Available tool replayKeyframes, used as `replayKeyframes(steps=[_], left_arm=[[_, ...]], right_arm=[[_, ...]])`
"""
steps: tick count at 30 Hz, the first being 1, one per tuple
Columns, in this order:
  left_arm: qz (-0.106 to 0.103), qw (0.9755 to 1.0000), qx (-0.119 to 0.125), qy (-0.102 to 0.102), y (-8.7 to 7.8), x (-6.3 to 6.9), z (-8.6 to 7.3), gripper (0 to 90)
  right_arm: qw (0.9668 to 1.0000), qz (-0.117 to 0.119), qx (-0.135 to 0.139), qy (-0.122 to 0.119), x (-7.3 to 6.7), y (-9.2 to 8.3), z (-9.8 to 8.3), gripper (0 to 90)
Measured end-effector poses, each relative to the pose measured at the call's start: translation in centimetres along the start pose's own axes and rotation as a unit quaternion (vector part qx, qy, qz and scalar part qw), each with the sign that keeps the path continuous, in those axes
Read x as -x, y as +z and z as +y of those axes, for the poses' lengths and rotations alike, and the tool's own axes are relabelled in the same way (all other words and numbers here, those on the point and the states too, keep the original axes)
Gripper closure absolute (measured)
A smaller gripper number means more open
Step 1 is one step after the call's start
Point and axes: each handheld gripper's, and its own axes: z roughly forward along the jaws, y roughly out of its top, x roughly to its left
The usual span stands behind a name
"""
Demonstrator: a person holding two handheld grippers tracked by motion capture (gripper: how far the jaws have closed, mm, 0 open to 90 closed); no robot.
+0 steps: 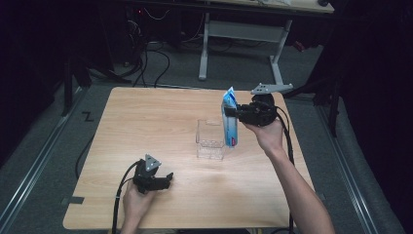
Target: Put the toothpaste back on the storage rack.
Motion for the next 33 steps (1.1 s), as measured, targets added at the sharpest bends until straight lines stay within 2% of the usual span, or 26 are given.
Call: replayKeyframes(steps=[14, 28, 33], left_arm=[[-0.001, 1.0, 0.001, 0.003, 0.0, 0.2, 0.0, 18.7], [-0.001, 1.0, 0.0, 0.004, 0.0, 0.2, 0.0, 18.7], [-0.001, 1.0, 0.0, 0.004, 0.0, 0.2, 0.0, 18.7]], right_arm=[[0.9997, -0.01, 0.022, -0.001, -0.2, 0.9, 1.4, 73.2], [0.9994, -0.023, 0.025, 0.0, 0.3, 2.3, 1.6, 73.0], [0.9992, -0.034, 0.017, 0.013, 1.0, 3.7, 1.1, 72.8]])
